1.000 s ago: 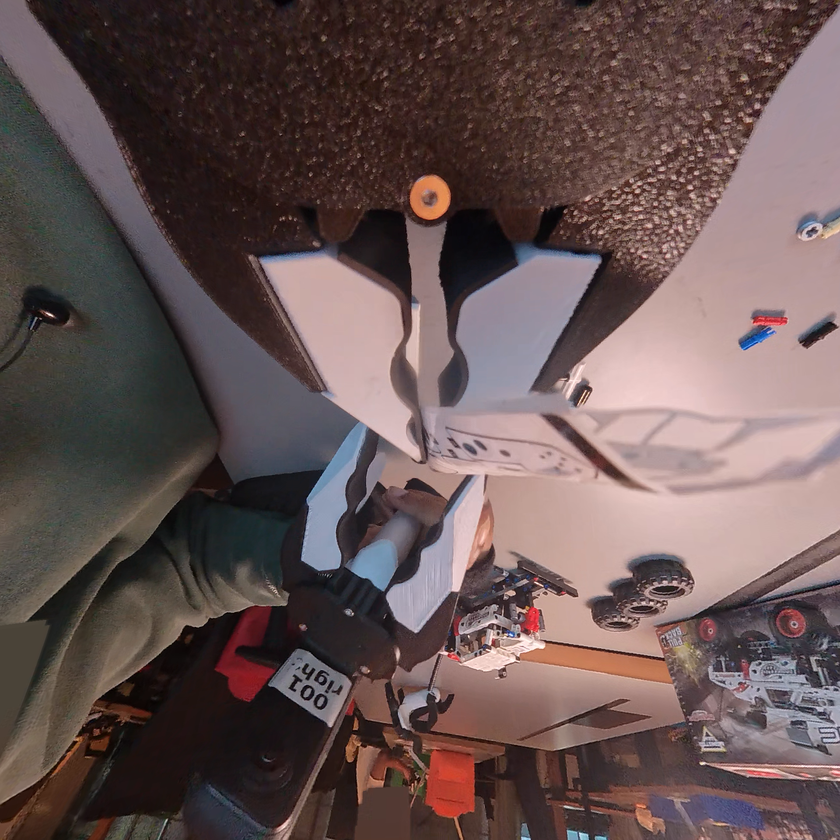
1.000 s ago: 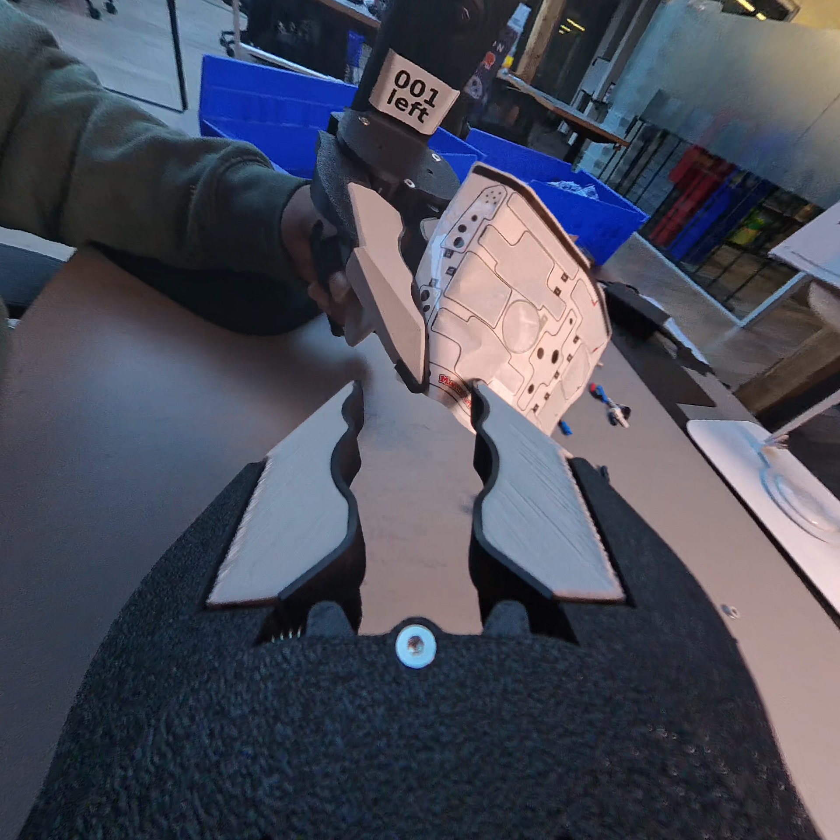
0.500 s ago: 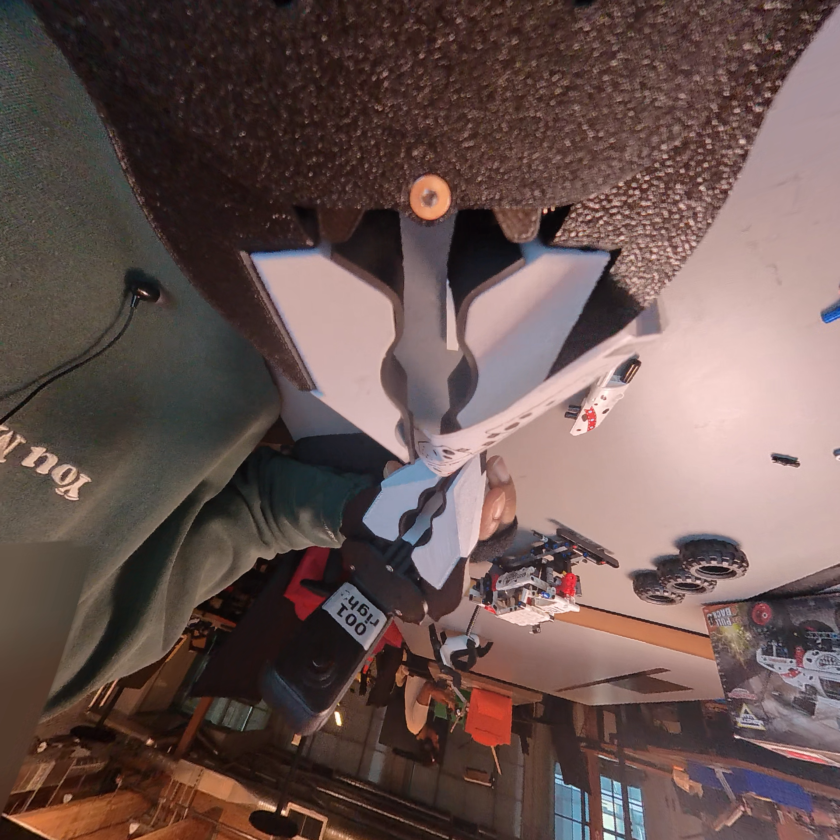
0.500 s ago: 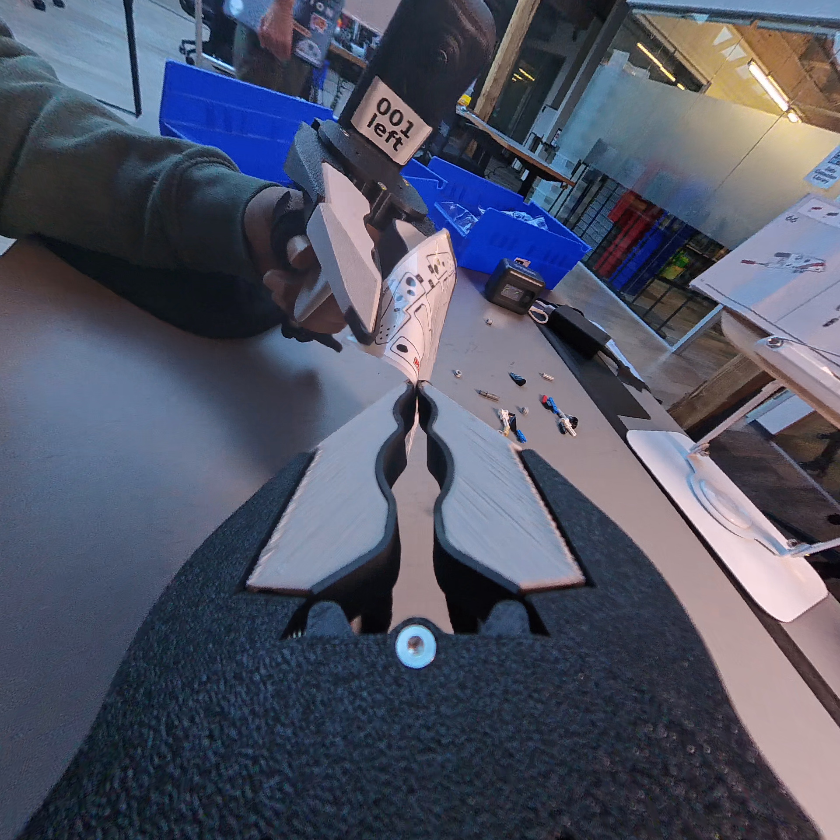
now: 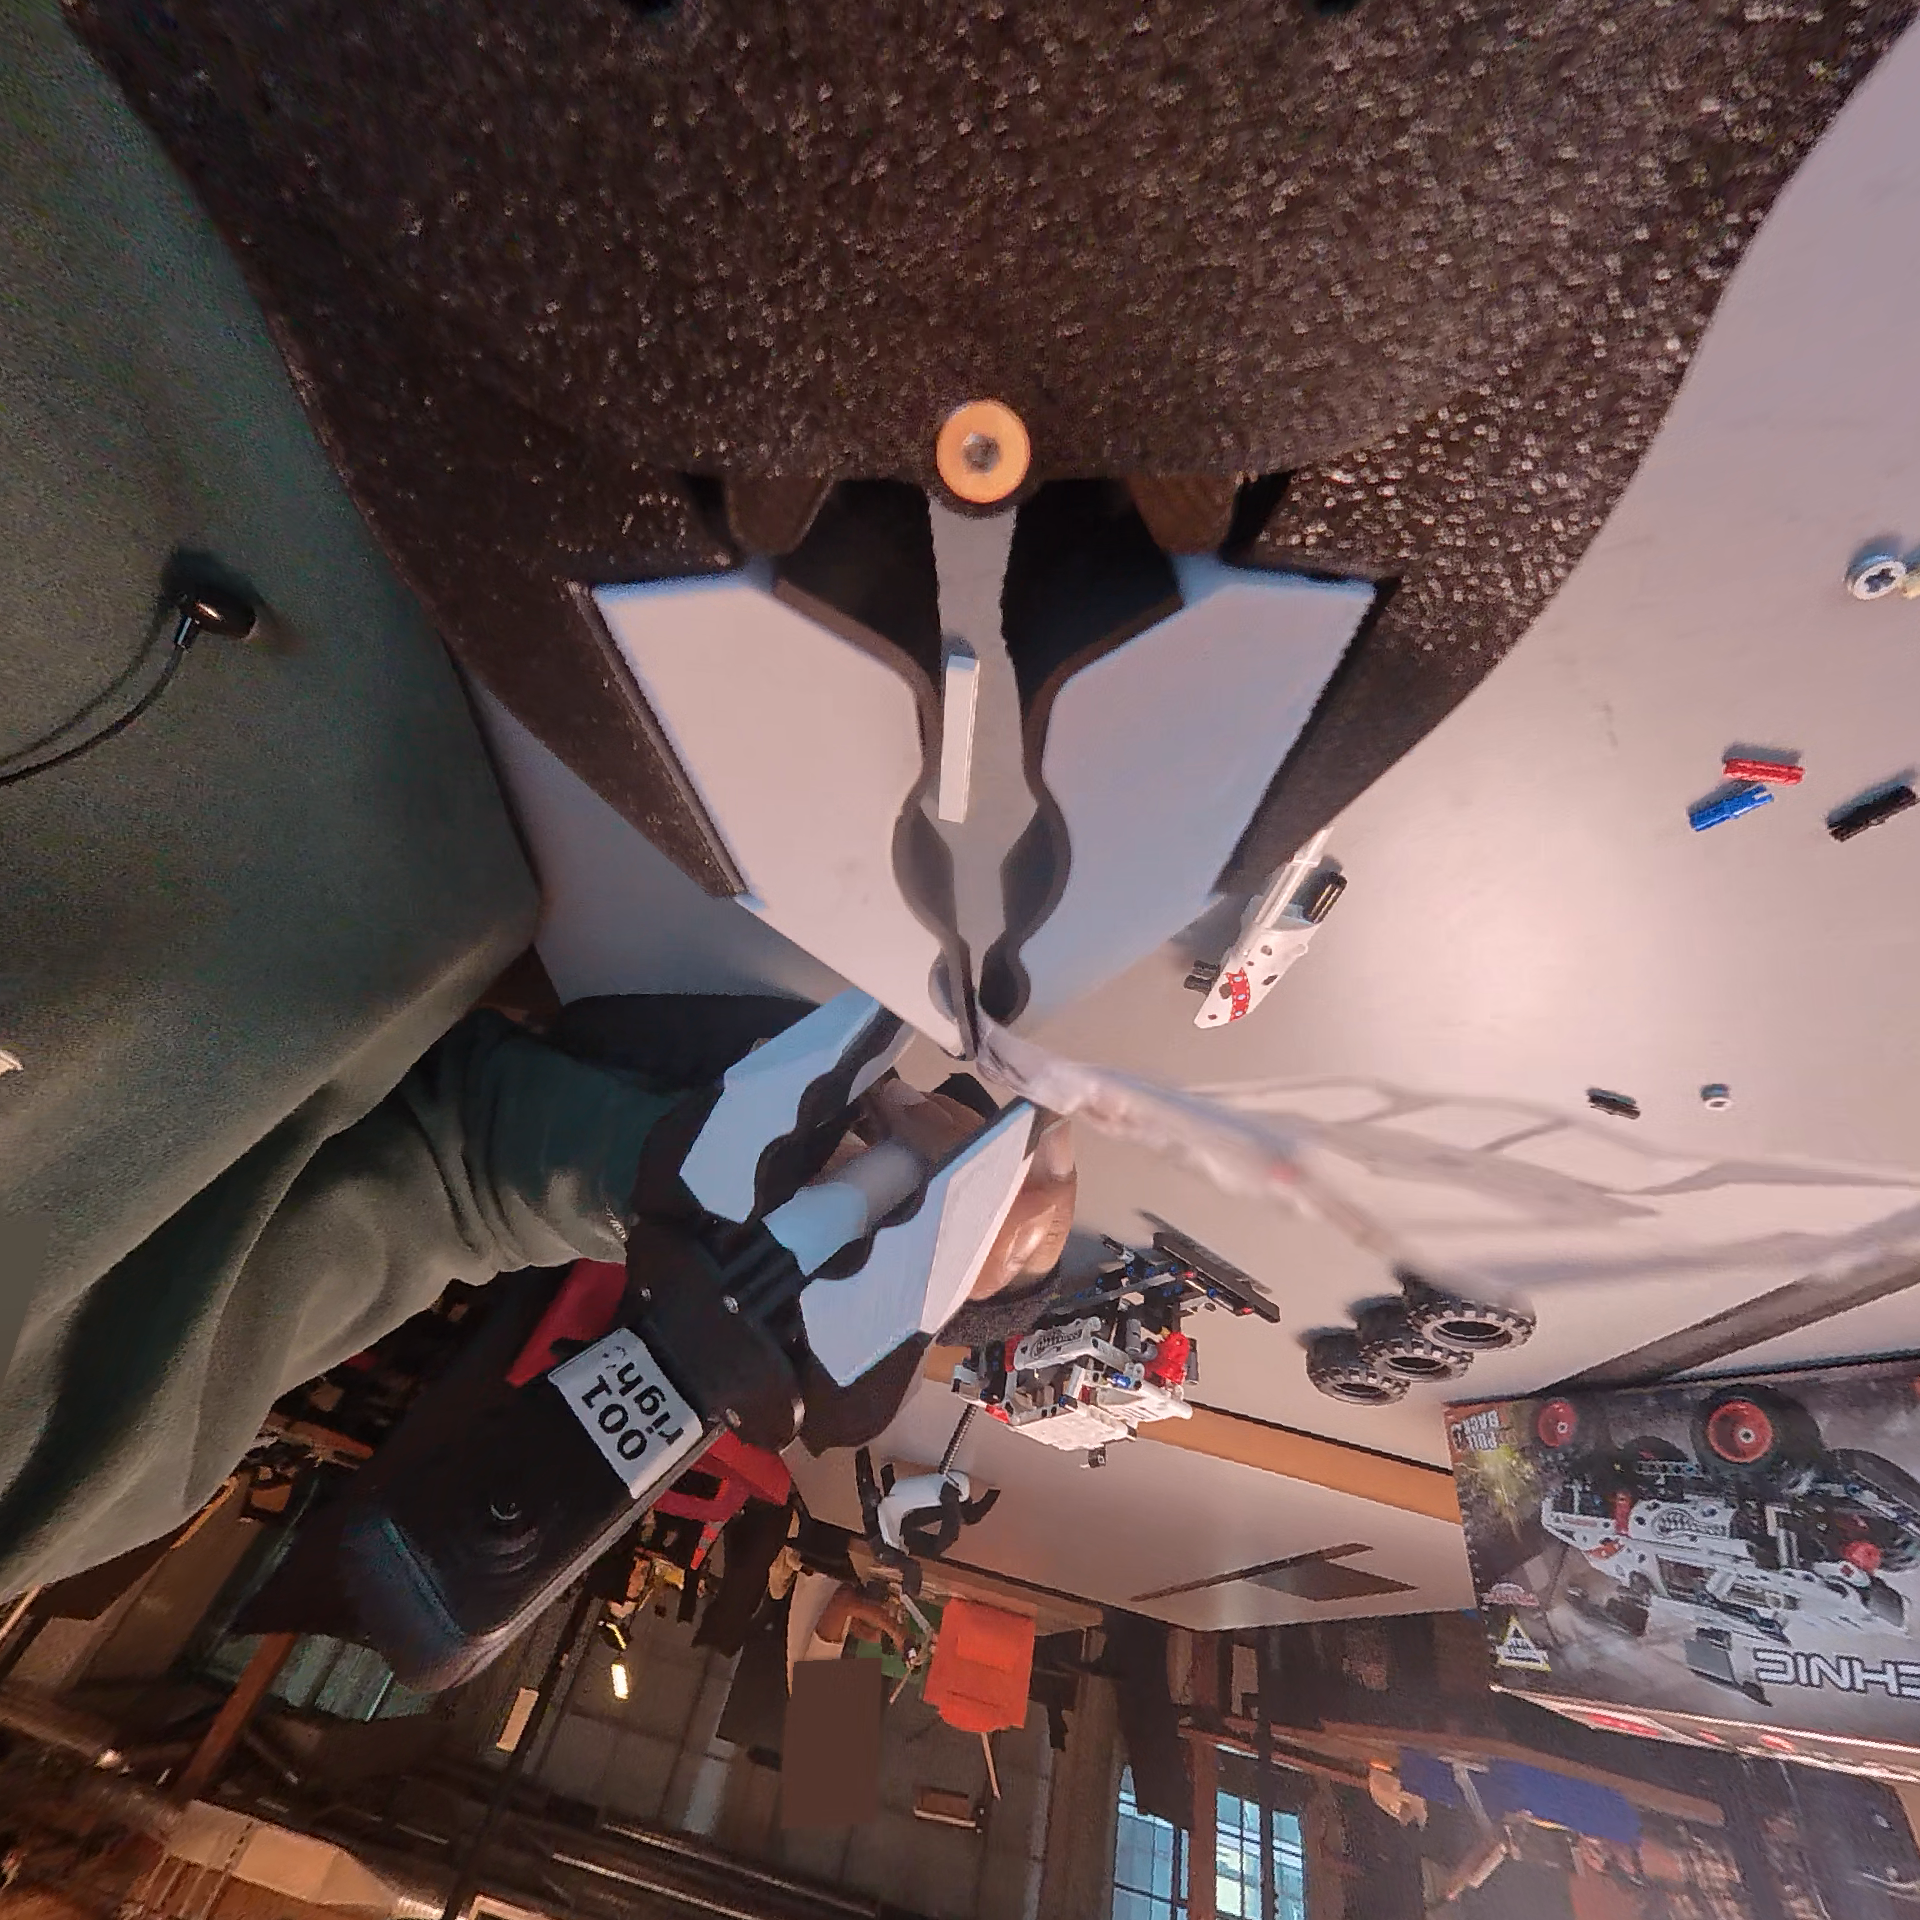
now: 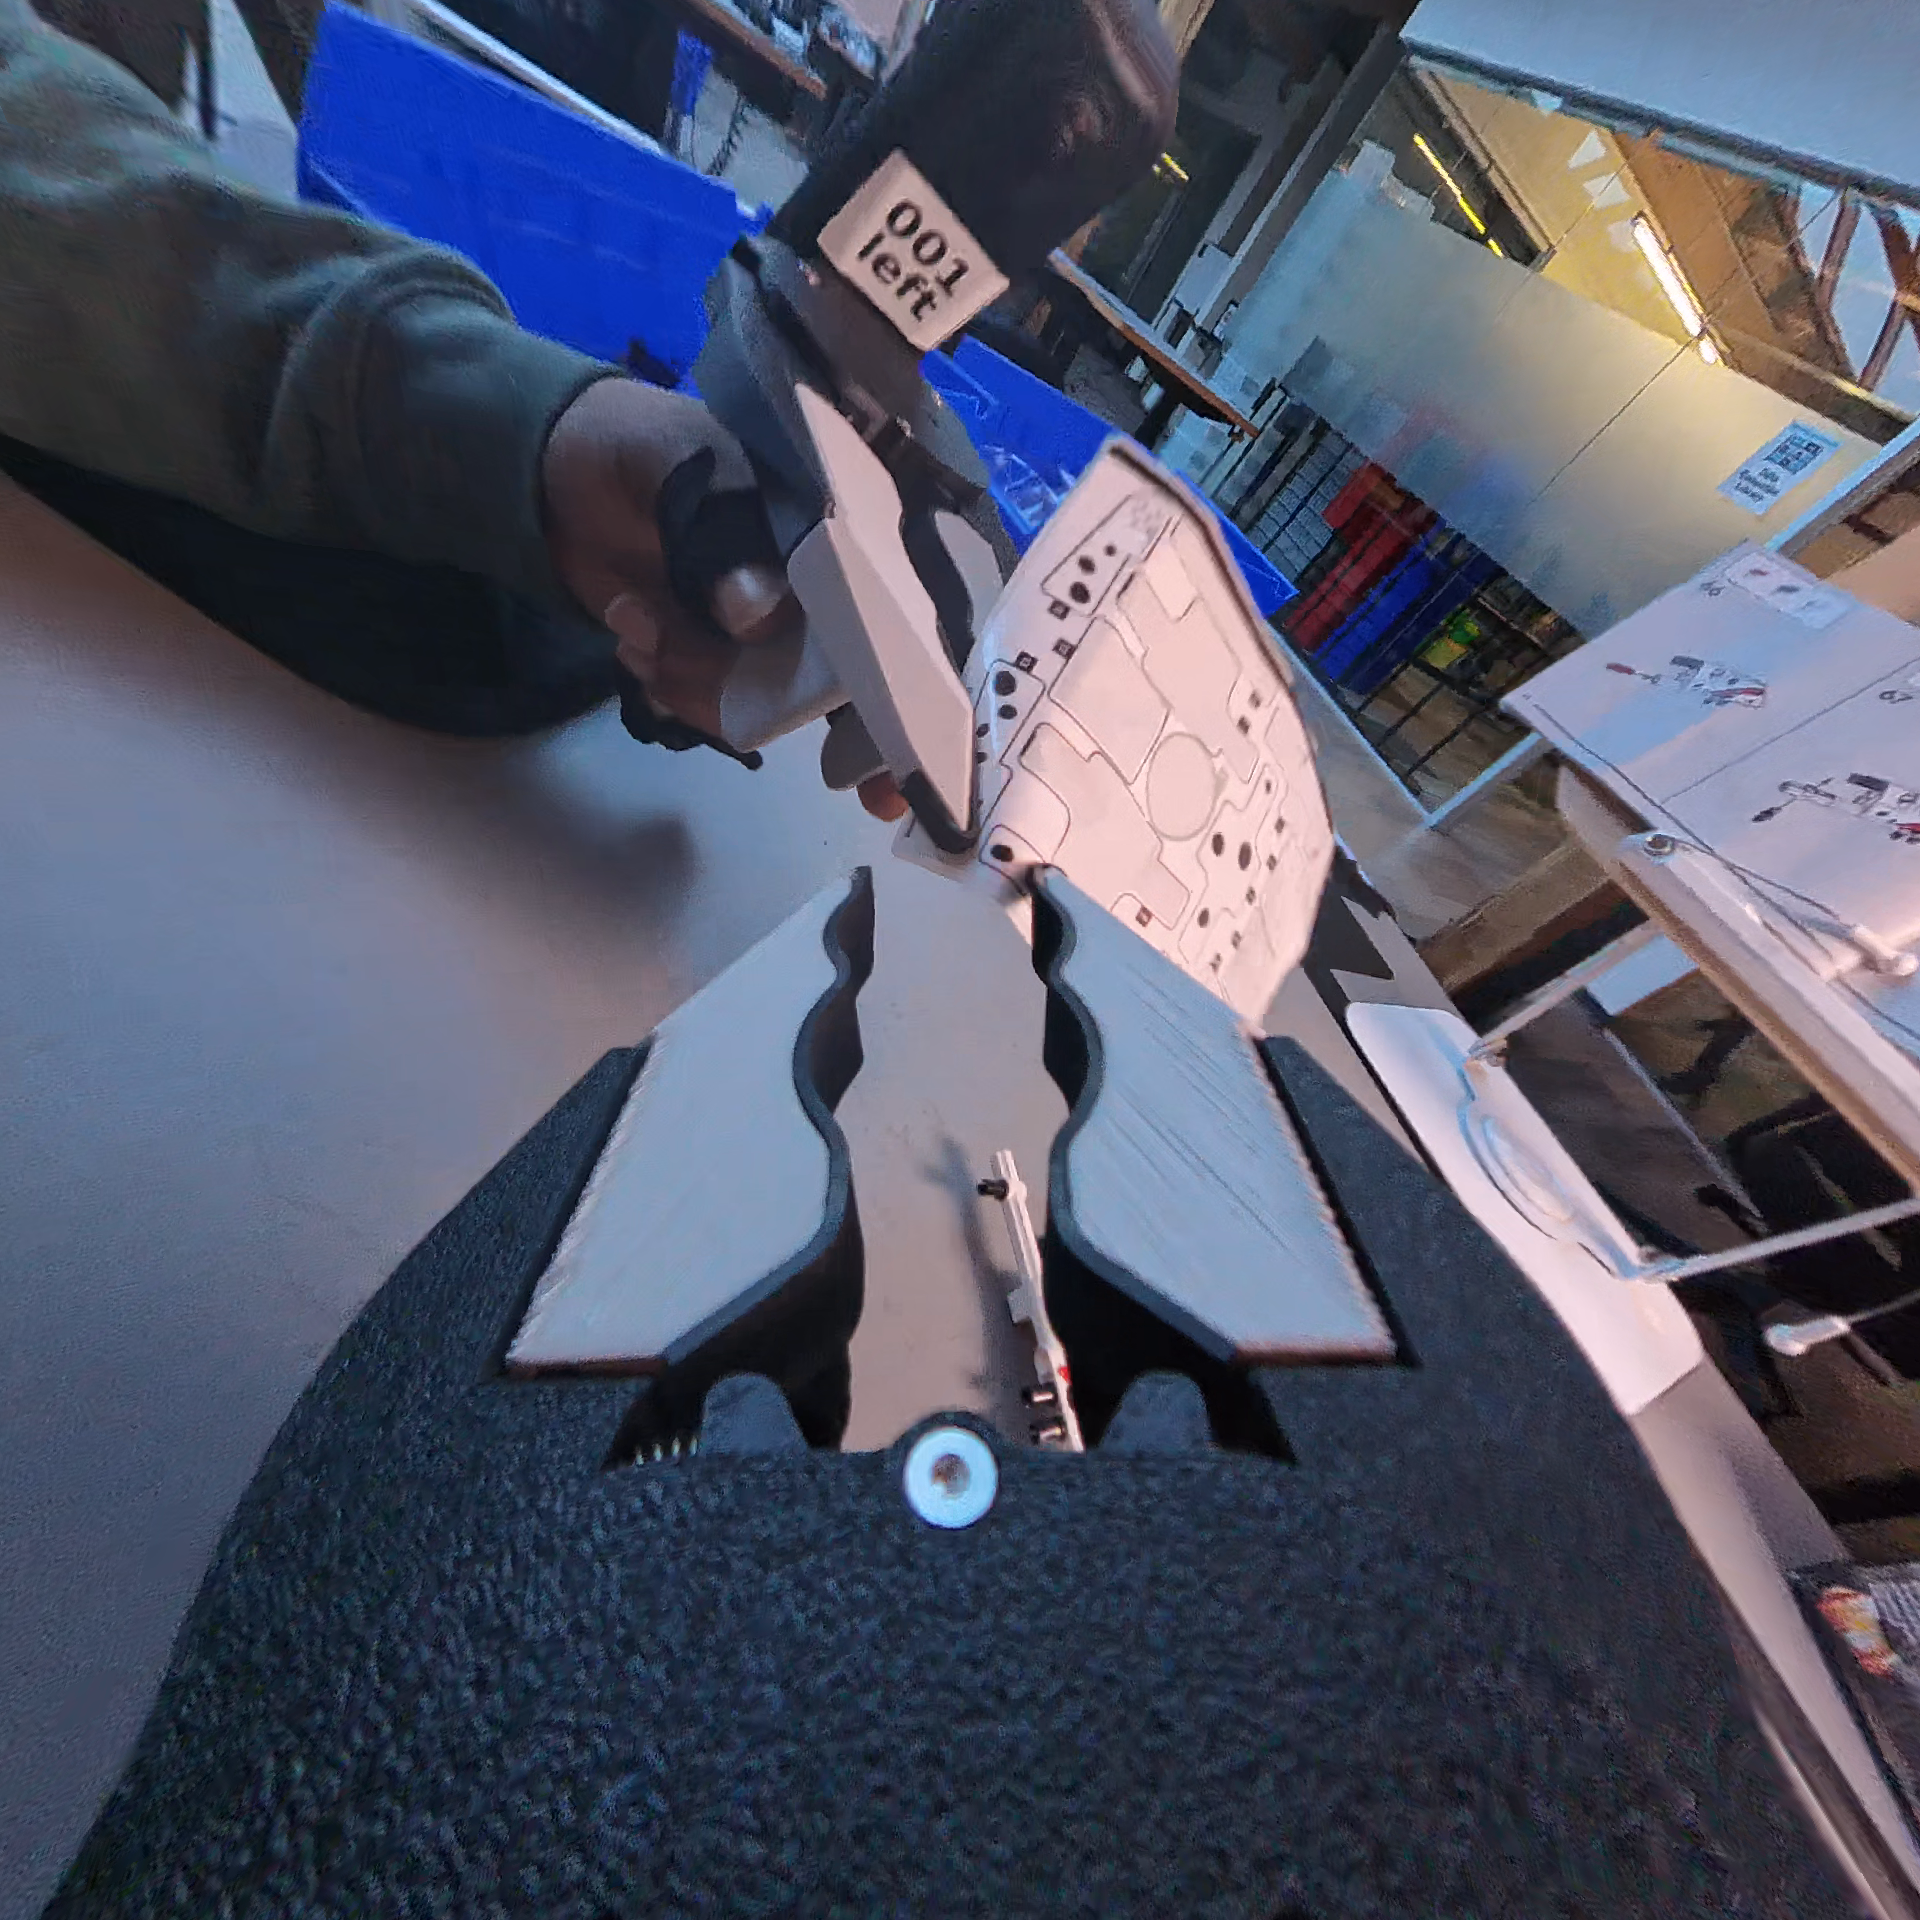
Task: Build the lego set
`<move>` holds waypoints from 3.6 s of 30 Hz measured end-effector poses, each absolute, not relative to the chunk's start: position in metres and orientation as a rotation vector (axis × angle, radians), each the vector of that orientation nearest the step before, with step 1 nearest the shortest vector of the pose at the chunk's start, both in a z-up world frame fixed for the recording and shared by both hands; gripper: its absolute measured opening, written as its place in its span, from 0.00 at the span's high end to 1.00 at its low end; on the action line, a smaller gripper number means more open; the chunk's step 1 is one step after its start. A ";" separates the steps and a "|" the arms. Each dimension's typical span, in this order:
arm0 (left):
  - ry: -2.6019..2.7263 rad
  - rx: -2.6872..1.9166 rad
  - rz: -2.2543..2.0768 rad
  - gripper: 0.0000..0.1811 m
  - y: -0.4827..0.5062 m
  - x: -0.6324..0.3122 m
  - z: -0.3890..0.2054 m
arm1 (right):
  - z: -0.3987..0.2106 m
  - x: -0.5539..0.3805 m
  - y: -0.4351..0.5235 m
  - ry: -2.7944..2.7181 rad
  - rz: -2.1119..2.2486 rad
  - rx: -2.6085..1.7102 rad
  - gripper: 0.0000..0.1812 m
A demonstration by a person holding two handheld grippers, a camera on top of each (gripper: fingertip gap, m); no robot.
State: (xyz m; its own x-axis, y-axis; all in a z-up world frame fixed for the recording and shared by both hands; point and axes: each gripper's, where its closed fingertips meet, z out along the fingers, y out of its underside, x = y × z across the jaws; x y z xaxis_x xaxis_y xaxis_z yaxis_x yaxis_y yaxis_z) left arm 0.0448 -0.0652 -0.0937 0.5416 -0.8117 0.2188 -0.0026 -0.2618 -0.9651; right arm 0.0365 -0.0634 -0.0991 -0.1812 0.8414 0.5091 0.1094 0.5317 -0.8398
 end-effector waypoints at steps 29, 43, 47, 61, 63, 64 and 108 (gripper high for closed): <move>0.865 -1.631 -0.762 1.00 -0.078 0.052 -0.098 | -0.096 0.044 -0.077 -1.658 1.086 -0.886 0.91; 0.932 -1.637 -0.698 1.00 -0.081 0.054 -0.105 | -0.102 0.045 -0.081 -1.698 1.135 -0.901 0.97; 0.943 -1.638 -0.685 1.00 -0.082 0.054 -0.106 | -0.103 0.045 -0.081 -1.701 1.152 -0.911 0.98; 1.115 -1.709 -0.454 1.00 -0.083 0.056 -0.134 | -0.130 0.048 -0.080 -1.841 1.153 -1.011 1.00; 1.126 -1.717 -0.440 1.00 -0.083 0.056 -0.136 | -0.132 0.048 -0.081 -1.854 1.149 -1.019 1.00; 1.129 -1.722 -0.438 1.00 -0.083 0.056 -0.137 | -0.133 0.048 -0.081 -1.860 1.151 -1.024 1.00; 0.444 -2.246 -1.039 1.00 0.204 -0.101 -0.165 | -0.034 0.092 0.039 -1.116 1.311 -1.135 1.00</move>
State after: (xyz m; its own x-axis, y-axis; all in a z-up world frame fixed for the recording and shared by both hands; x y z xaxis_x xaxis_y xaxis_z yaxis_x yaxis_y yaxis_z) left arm -0.1009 0.2036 -0.1647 0.6343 -0.5280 0.5647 -0.0424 -0.7531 -0.6566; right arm 0.0925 0.0390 -0.0341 -0.0260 0.9990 -0.0375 -0.1221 -0.0404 -0.9917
